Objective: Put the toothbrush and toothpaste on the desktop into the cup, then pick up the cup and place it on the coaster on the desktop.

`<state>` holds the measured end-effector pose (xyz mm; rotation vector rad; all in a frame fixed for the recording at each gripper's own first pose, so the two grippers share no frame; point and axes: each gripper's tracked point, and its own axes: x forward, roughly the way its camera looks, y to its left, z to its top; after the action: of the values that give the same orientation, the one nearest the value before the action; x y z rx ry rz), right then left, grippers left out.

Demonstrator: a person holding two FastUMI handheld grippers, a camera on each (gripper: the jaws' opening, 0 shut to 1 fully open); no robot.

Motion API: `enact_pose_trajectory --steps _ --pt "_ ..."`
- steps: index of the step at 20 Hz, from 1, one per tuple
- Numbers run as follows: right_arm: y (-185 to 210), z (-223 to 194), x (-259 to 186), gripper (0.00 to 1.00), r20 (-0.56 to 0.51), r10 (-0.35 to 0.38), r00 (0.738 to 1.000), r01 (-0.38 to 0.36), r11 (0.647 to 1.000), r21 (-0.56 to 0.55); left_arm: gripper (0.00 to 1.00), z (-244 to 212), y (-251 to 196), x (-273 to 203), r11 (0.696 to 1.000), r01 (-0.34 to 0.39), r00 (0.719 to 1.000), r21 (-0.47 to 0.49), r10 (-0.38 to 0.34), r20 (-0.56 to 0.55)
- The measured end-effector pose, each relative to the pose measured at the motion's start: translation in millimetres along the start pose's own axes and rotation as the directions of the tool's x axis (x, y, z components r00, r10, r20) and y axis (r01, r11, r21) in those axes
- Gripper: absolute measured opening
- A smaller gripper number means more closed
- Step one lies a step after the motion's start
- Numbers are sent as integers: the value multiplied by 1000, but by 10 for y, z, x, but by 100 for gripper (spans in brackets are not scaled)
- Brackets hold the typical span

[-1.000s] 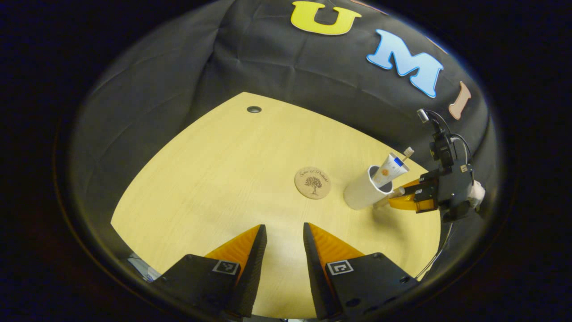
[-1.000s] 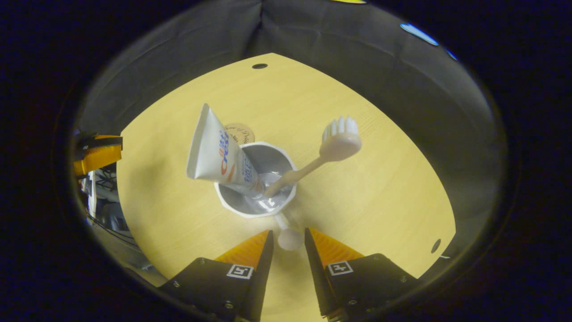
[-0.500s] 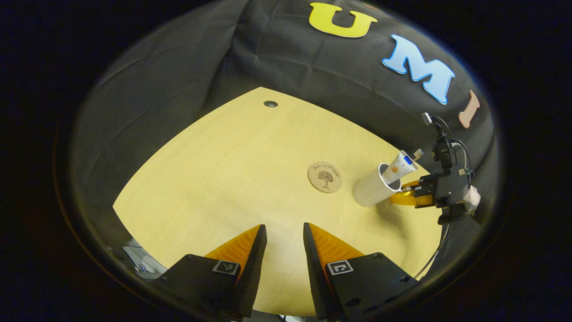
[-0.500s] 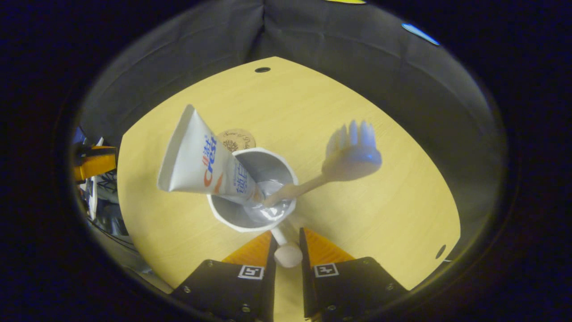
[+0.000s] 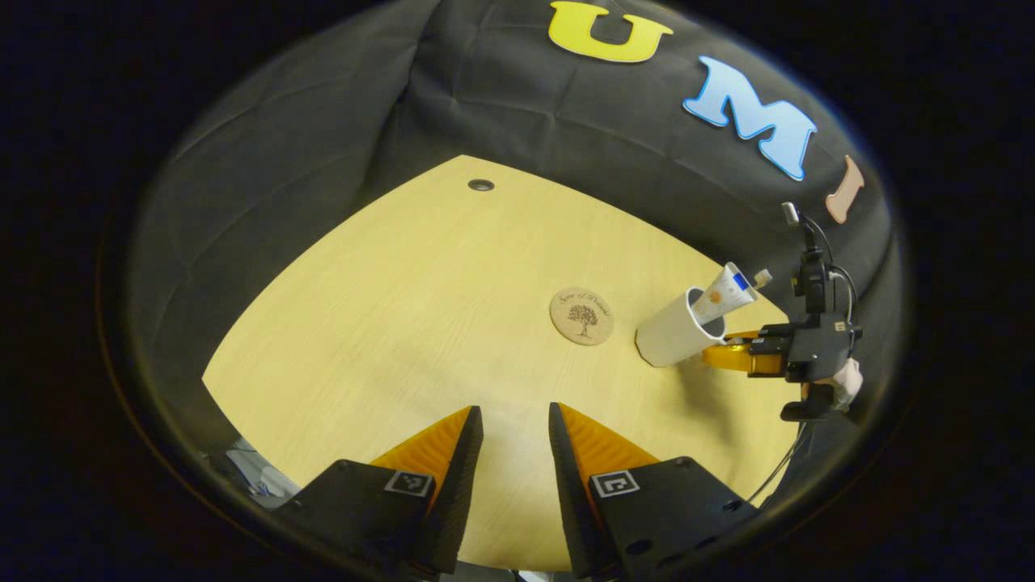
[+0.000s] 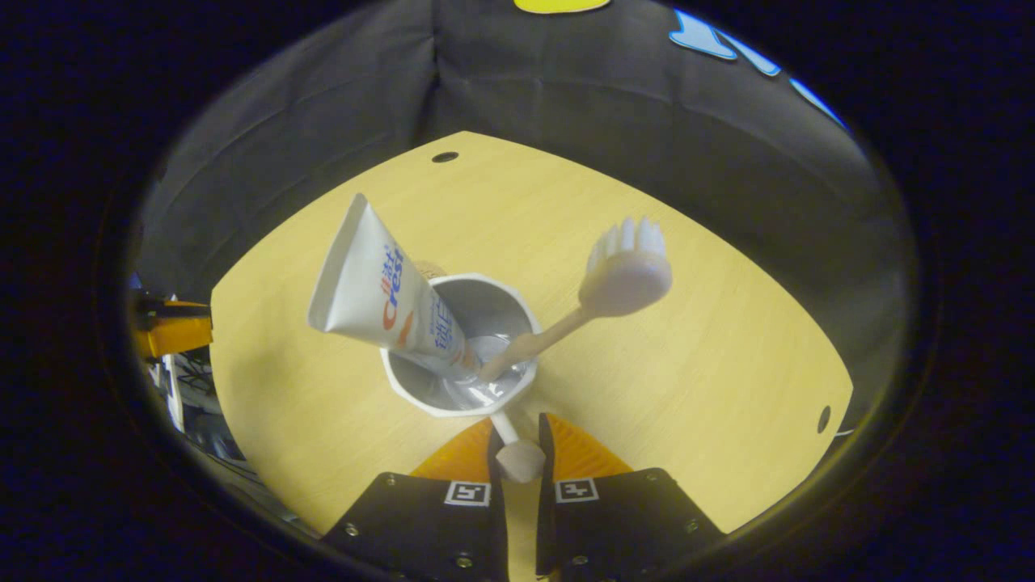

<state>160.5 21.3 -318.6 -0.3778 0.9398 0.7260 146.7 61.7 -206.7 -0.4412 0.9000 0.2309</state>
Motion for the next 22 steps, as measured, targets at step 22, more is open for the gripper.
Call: enact_pose_trajectory --steps 22 --pt "873 657 282 14 15 26 1000 -24 995 -100 57 -121 -83 -167 997 -47 999 -53 48 21"
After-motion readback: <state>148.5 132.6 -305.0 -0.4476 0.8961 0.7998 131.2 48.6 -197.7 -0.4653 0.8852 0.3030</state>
